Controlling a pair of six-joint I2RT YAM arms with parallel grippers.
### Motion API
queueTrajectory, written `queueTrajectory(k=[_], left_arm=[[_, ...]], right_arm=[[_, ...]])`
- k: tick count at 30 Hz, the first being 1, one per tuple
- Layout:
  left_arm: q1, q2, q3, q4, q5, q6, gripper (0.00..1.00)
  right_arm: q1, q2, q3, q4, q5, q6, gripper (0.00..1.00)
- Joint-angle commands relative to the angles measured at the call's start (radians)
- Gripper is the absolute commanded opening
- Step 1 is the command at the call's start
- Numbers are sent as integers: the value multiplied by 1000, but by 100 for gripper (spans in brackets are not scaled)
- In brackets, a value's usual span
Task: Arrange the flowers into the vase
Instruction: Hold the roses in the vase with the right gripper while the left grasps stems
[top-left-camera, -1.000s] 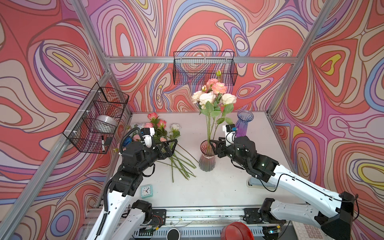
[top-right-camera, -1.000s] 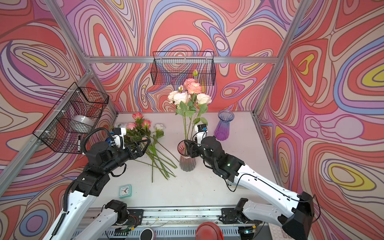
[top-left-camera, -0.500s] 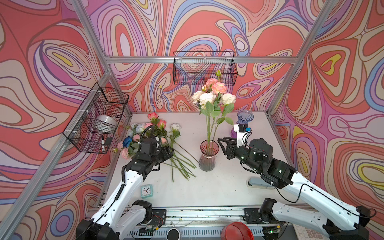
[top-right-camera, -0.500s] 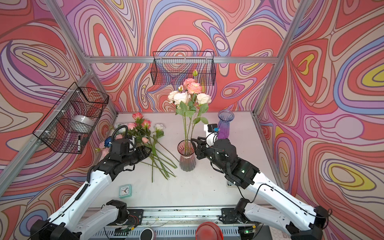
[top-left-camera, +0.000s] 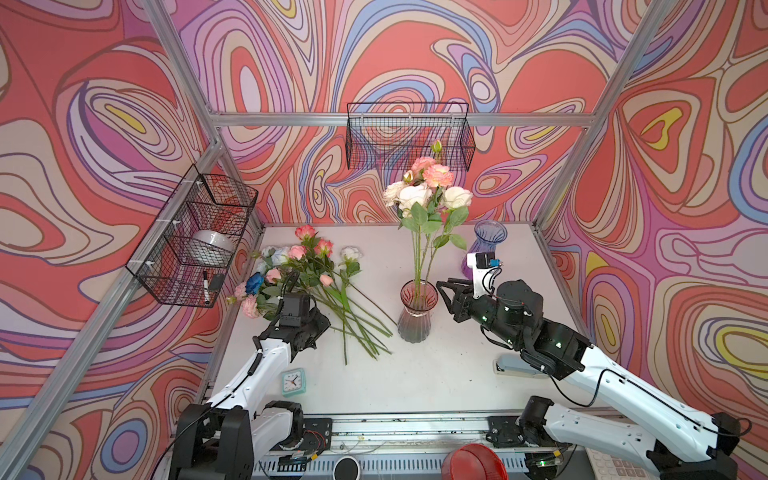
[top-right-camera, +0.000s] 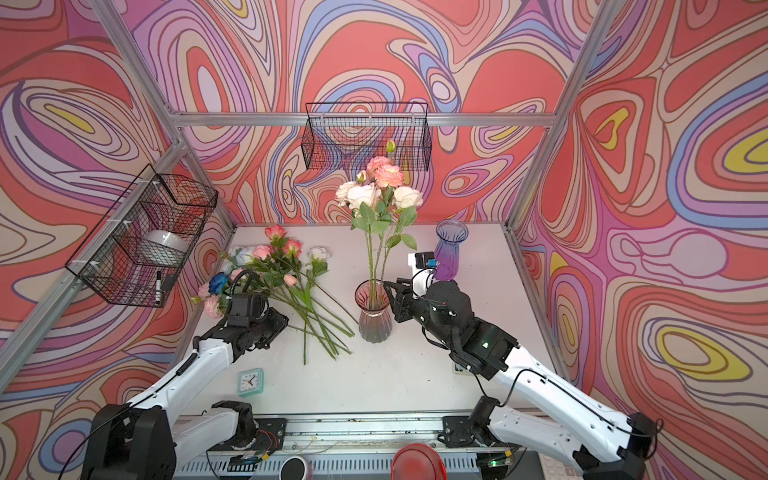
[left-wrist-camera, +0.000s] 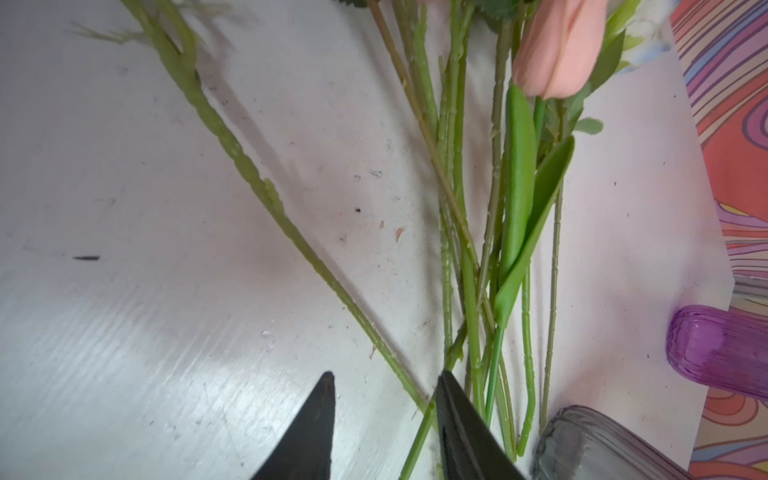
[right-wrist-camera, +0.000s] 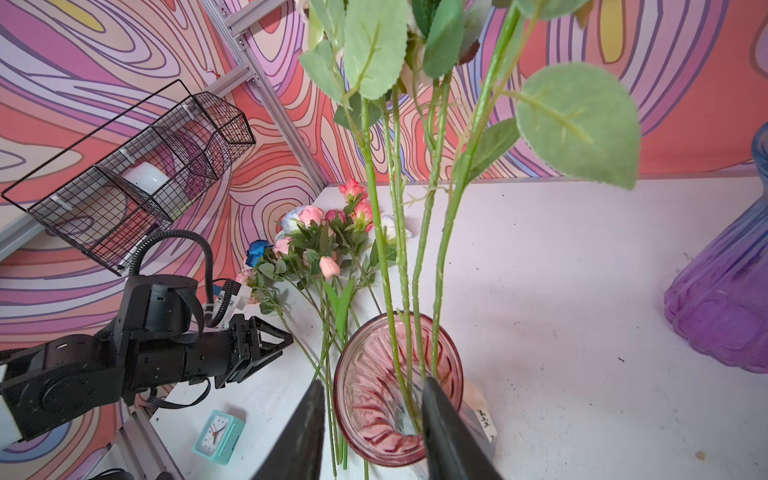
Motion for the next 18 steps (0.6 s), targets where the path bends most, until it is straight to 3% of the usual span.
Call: queueTrajectory(k=[1, 11, 18], left_arm=[[20, 32, 7, 106, -52, -42, 40], [130, 156, 21, 365, -25, -131, 52], [152, 297, 96, 409, -26, -140, 41]], right_arm=[[-4, -17, -13, 1, 18, 0, 39], [-4, -40, -27, -8, 27, -3, 39], [-4, -62, -27, -25, 38, -10, 39]])
